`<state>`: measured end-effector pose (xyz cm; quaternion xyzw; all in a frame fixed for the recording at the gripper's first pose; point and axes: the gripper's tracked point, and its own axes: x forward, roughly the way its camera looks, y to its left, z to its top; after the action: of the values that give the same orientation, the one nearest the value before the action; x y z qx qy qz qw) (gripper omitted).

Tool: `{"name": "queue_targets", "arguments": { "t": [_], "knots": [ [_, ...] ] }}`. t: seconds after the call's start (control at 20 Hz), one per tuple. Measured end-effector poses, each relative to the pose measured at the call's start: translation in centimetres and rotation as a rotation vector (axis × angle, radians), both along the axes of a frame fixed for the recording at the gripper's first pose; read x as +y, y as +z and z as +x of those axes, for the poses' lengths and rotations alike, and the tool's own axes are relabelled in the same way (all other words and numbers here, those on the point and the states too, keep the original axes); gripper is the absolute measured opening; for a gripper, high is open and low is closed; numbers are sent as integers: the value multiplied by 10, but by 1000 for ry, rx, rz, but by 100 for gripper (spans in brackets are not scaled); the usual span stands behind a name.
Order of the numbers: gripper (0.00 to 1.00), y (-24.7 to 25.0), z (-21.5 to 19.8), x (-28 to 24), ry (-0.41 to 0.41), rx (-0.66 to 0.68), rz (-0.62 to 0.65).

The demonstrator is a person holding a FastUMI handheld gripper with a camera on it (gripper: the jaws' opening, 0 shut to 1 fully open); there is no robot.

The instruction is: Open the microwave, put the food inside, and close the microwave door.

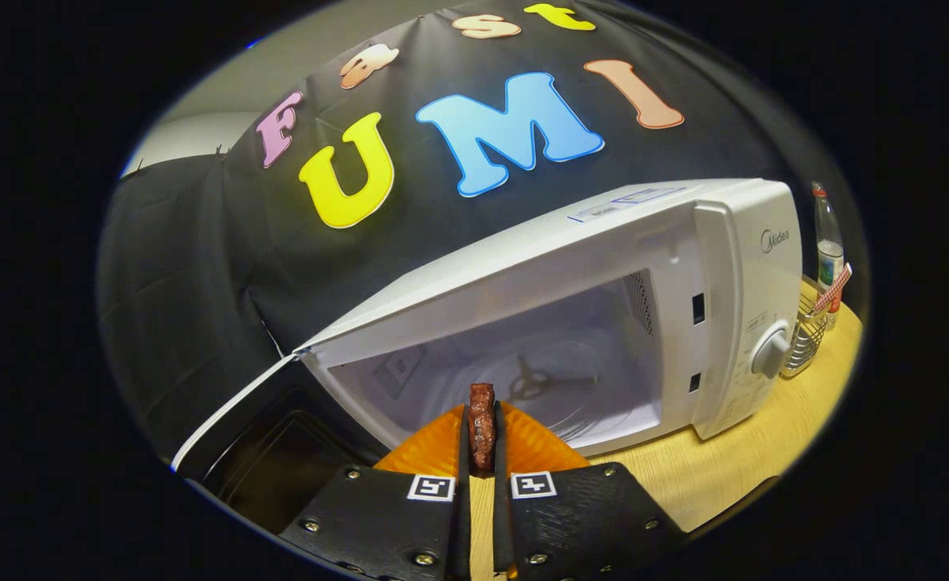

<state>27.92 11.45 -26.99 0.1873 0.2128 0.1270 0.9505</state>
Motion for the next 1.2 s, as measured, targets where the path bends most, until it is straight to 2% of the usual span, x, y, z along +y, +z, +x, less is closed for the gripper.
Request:
{"name": "queue_targets", "arguments": {
  "t": [0.55,0.65,0.75,0.85,0.9,0.95,1.0,1.2],
  "knots": [
    [11,-34,46,-2,-56,32,37],
    [11,-40,51,-8,-72,36,3],
    [24,-51,56,-20,-103,47,-107],
    [52,-54,59,-25,-106,30,-172],
    [77,-52,60,-29,-116,14,-206],
    [87,-49,62,-32,-125,-10,-241],
    [93,-44,63,-36,-136,-35,-276],
    [96,-28,48,-26,-95,-61,-308]
  ]
}}
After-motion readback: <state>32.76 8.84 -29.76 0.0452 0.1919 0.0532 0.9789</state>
